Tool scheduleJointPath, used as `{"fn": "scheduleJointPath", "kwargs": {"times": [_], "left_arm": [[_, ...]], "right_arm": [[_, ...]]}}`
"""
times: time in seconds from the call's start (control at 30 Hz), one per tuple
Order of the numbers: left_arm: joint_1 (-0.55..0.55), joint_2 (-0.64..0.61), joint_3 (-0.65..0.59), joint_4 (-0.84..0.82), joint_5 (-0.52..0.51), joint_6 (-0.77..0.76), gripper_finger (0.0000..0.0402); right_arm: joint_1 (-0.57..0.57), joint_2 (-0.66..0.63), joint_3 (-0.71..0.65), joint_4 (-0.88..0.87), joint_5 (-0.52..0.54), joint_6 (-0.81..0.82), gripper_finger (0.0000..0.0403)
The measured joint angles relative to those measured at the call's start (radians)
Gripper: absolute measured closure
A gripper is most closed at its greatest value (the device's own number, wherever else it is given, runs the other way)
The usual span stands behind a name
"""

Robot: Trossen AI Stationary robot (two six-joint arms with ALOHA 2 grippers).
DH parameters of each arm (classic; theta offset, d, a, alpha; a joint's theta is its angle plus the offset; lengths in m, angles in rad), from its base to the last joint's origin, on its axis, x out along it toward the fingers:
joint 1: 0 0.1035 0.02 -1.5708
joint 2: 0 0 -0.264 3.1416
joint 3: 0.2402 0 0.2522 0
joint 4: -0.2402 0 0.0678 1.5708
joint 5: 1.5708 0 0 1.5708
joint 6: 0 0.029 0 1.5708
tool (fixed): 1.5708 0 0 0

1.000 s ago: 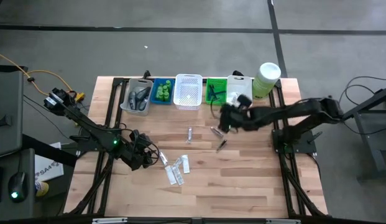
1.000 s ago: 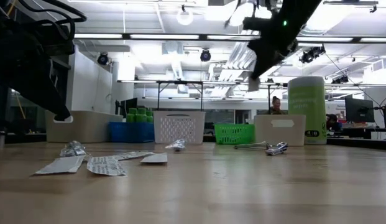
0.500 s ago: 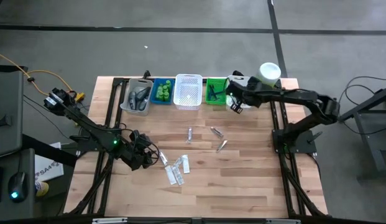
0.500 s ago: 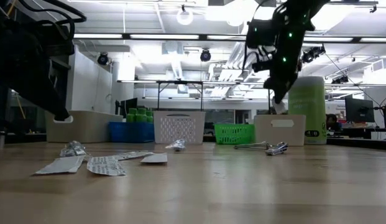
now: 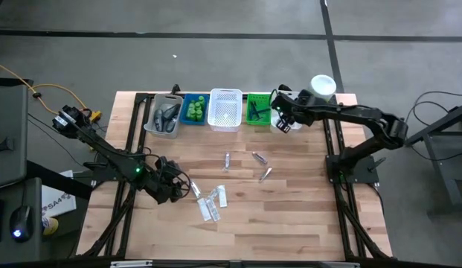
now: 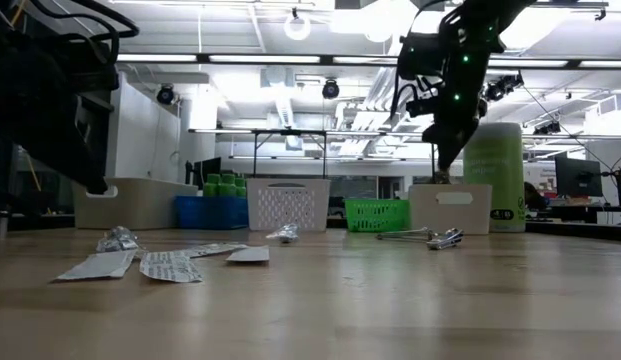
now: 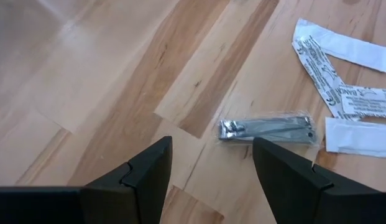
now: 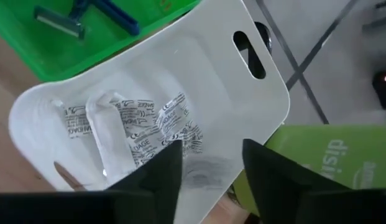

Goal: Pick & Place Travel size toiletries
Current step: Put the bandage into the right white bin

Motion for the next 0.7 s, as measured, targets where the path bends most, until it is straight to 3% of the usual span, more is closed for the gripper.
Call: {"fn": "scheduleJointPath", "kwargs": {"times": [0.23, 0.5, 0.7], "left_arm": [[0.0, 0.0, 0.0, 0.025, 0.01, -0.002, 0.0181], [0.0, 0.0, 0.001, 0.103, 0.04, -0.002, 0.0181], [0.0, 0.0, 0.001, 0.174, 0.05, 0.03, 0.0181]], "right_arm": [[0.001, -0.011, 0.0, -0.005, -0.022, 0.088, 0.0201], [0.031, -0.011, 0.001, -0.015, -0.356, 0.205, 0.021], [0.171, -0.011, 0.001, 0.014, -0.409, 0.233, 0.0215]]}}
